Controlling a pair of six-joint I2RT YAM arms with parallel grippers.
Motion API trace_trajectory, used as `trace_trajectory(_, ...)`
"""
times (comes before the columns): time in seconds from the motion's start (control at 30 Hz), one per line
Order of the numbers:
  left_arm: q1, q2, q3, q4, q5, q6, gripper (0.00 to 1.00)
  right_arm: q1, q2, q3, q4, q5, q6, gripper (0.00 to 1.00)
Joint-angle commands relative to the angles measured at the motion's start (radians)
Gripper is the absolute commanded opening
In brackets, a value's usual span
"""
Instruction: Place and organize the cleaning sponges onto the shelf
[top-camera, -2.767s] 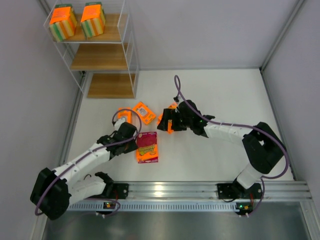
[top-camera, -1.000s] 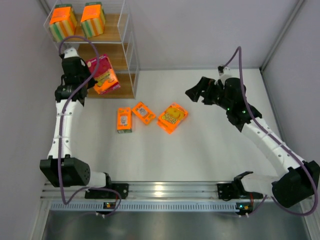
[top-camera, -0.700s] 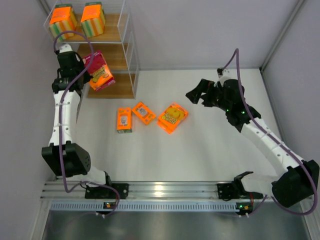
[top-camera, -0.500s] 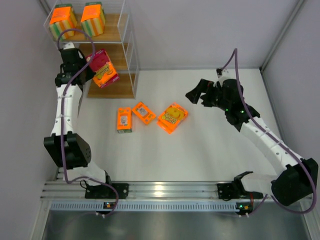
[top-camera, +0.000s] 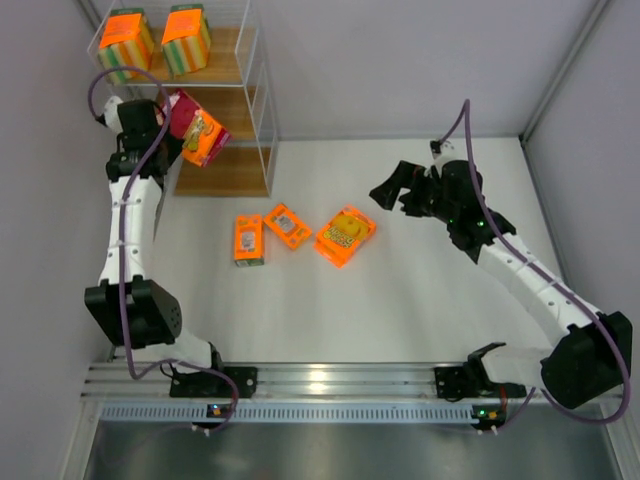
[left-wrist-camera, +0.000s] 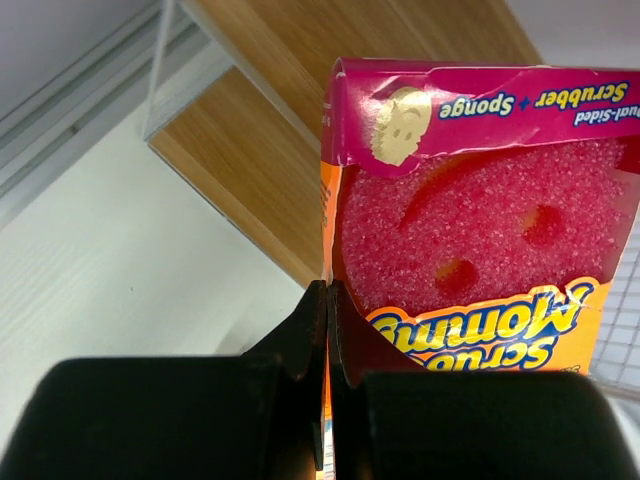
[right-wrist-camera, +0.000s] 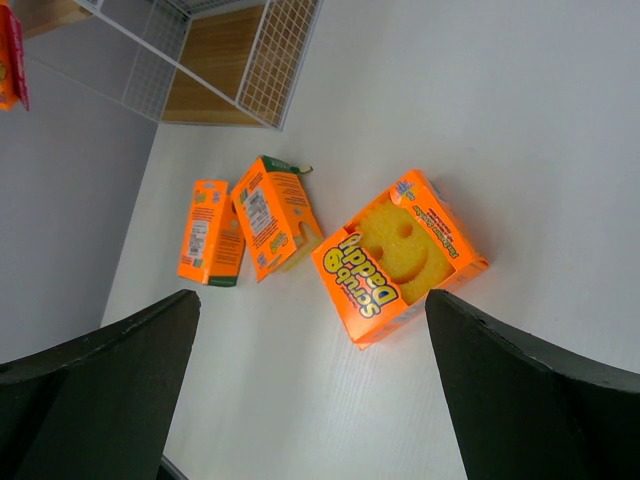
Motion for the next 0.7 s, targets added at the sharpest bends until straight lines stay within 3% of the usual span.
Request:
trace_trajectory(0.0, 0.0, -0.11, -0.022, 0.019, -0.176, -0.15, 0.0, -0.015, 0.001, -0.01, 0.052, -0.02, 0.02, 1.0)
trace_trajectory(0.1, 0.0, -0.125, -0.044, 0.019, -0.237, -0.229, 0.0, -0.016, -0.008, -0.021, 0.051, -0.026, 0.027, 0.99)
trace_trajectory(0.33, 0.001, -0.064, -0.036, 0.017, -0.227, -0.353, 0.0, -0.015, -0.036, -0.056, 0.072, -0.023, 0.046, 0.99)
trace_trajectory(0.67, 0.0, 0.016, 0.005, 0.019, -0.202, -0.359, 0.0, -0.016, -0.021, -0.053, 0.074, -0.014, 0.043, 1.0)
